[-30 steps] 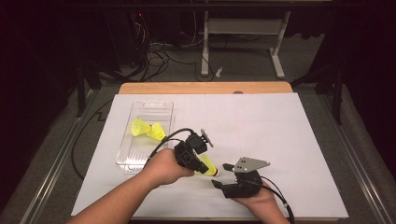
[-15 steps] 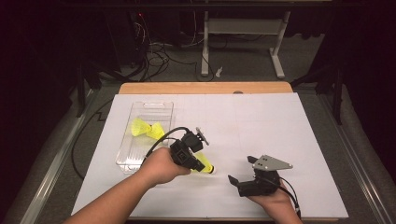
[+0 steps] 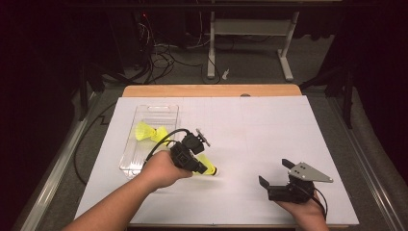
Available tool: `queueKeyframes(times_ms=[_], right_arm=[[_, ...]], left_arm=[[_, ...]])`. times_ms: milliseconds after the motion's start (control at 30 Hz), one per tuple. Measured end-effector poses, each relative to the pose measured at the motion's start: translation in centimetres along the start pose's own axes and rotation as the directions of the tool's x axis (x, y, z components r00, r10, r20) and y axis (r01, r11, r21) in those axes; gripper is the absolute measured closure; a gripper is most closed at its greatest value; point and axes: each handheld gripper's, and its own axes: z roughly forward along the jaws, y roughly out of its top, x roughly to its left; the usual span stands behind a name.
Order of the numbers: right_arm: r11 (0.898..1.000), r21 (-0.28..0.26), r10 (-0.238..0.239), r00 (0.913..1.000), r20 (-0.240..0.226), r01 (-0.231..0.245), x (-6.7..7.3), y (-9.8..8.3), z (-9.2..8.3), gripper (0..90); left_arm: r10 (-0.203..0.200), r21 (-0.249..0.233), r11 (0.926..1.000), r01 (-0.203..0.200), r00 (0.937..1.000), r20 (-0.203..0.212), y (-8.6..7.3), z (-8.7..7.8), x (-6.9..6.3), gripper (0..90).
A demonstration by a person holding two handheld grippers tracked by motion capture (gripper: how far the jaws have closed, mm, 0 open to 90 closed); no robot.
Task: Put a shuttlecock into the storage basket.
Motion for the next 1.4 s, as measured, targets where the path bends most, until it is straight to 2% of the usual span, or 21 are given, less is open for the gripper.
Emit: queueKeyframes(times_ms=[167, 267, 400, 533, 800, 967, 1267, 1400], right_arm=[[0.999, -0.043, 0.013, 0.9999, 0.003, -0.013, -0.8, -0.1, -1.0, 0.2], [0.996, -0.081, 0.027, 0.9996, 0.004, -0.027, -1.0, 0.1, -1.5, 0.2], [0.99, -0.136, 0.027, 0.9995, -0.017, -0.029, -0.9, 0.4, -1.8, 0.2], [0.984, -0.175, 0.03, 0.9994, -0.017, -0.032, -0.8, 0.3, -1.7, 0.2], [0.989, -0.146, 0.024, 0.9995, -0.022, -0.027, -0.7, 0.0, -1.1, 0.2], [0.992, -0.124, 0.02, 0.9989, -0.043, -0.025, -0.6, -0.1, -0.8, 0.2], [0.995, -0.103, 0.007, 0.9986, -0.053, -0.012, -0.4, -0.2, -0.7, 0.2], [0.994, -0.104, 0.007, 0.9986, -0.052, -0.012, -0.5, -0.3, -0.8, 0.2]], left_arm=[[-0.007, -0.017, 0.9998, 0.007, 1.0, 0.003, -0.2, -0.5, 0.1, 89.1], [-0.009, -0.019, 0.9998, 0.008, 0.9999, -0.009, -0.3, -0.7, 0.1, 89.1], [-0.008, -0.021, 0.9998, 0.008, 0.9996, -0.025, -0.6, -0.8, 0.1, 89.1], [-0.004, -0.02, 0.9998, 0.003, 0.9997, -0.026, -0.5, -0.7, 0.0, 89.1], [-0.005, -0.014, 0.9999, 0.005, 0.9994, -0.035, -0.3, -1.0, 0.0, 89.1], [-0.002, -0.014, 0.9999, 0.001, 0.9993, -0.036, -0.1, -1.5, -0.3, 89.2], [-0.005, -0.024, 0.9997, 0.003, 0.9984, -0.056, -0.1, -3.7, -0.2, 89.1], [-0.02, -0.045, 0.9989, 0.017, 0.9978, -0.062, -0.4, -4.8, 0.1, 89.2]])
